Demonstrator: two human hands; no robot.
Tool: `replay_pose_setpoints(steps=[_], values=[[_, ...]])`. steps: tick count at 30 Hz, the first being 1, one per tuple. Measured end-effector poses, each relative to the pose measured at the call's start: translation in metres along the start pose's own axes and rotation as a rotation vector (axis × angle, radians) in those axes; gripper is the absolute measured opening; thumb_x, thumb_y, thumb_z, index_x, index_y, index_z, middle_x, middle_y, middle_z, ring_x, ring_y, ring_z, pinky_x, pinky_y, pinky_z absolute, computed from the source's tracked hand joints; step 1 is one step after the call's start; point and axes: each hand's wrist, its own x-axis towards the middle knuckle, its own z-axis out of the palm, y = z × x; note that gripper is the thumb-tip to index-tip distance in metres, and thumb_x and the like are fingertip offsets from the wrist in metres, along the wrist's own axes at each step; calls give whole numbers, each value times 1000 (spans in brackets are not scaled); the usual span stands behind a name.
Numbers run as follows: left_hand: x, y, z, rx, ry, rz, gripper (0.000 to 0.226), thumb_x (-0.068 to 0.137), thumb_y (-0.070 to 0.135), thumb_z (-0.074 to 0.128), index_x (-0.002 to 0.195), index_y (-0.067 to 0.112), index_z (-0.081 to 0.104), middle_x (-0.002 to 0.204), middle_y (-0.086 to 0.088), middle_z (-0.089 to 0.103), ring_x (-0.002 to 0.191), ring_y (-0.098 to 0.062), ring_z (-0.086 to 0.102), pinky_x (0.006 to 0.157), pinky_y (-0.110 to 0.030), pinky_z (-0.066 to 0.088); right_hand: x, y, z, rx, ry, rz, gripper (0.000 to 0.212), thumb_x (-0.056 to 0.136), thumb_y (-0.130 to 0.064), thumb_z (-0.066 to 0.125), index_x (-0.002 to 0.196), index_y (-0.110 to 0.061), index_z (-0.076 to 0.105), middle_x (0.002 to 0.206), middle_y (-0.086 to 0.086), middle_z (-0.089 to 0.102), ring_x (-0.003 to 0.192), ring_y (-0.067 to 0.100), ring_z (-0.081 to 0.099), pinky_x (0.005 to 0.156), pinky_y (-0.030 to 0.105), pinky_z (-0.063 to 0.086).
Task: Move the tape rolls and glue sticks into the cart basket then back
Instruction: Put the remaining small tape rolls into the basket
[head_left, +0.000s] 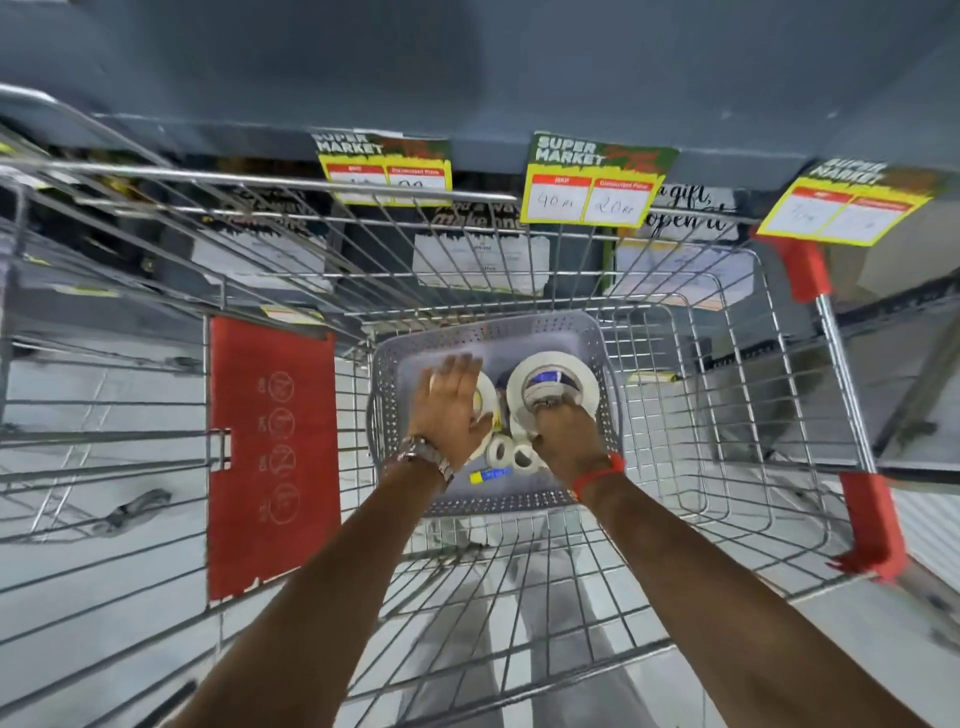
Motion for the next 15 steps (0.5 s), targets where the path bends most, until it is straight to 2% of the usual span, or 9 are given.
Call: replay_pose_setpoints(steps=[3,5,8,11,15], values=[[0,-12,37,-26,-187,-96,67,84,44,55,139,14,30,149,-7,32,139,-23,23,118,-41,13,3,4,4,-32,6,7,28,88,-10,52,114,-3,57,116,19,63,112,34,53,93,39,46],[-1,-14,57,-36,-229,-130,65,84,42,56,137,13,32,146,-9,36,137,-25,27,117,-41,16,4,5,8,-37,0,2,31,88,-9,53,117,-3,56,118,19,61,113,33,52,94,38,47],[-1,-12,73,24,-246,-133,59,89,37,52,138,10,32,143,-13,41,134,-28,33,117,-41,16,5,4,13,-39,13,-20,31,87,-6,53,117,-1,55,118,20,60,114,34,51,95,39,47],[1,-10,75,67,-242,-122,55,93,32,46,140,10,29,145,-13,38,135,-29,31,118,-41,12,8,4,14,-59,32,-45,31,86,-6,53,117,0,55,119,21,59,116,34,49,97,40,47],[-6,-10,66,5,-106,-108,51,92,23,47,139,11,31,144,-13,40,134,-29,34,116,-39,15,0,-1,2,-68,48,-35,28,88,-6,54,114,0,57,117,21,58,118,34,47,93,40,47]])
